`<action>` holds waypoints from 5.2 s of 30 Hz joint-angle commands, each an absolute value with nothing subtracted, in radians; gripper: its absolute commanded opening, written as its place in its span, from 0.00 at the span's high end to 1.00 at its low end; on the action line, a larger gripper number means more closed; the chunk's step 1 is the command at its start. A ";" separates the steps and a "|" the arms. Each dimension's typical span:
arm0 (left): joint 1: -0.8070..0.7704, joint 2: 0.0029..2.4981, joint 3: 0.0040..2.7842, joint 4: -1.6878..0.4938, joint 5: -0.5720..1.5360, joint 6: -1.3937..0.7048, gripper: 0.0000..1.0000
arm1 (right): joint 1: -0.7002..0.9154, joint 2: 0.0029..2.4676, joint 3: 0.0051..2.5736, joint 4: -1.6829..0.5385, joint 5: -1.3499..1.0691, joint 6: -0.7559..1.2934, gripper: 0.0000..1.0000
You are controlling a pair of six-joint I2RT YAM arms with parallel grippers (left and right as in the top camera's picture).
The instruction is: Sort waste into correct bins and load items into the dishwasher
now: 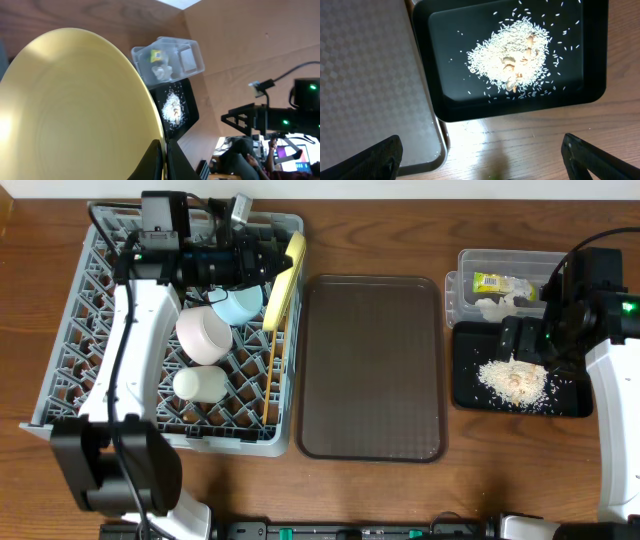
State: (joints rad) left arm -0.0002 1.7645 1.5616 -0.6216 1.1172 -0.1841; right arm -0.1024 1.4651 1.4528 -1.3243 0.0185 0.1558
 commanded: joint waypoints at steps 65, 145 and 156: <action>-0.080 0.460 0.938 -0.949 -0.009 -0.154 0.03 | -0.046 0.678 0.806 -0.902 -0.060 0.111 0.01; -0.080 0.391 0.938 -0.993 -0.009 -0.154 0.01 | 0.095 0.013 0.006 -0.072 -0.030 0.010 0.01; -0.080 0.381 0.930 -0.996 -0.017 -0.150 0.01 | 0.095 0.013 0.006 -0.072 -0.030 0.010 0.01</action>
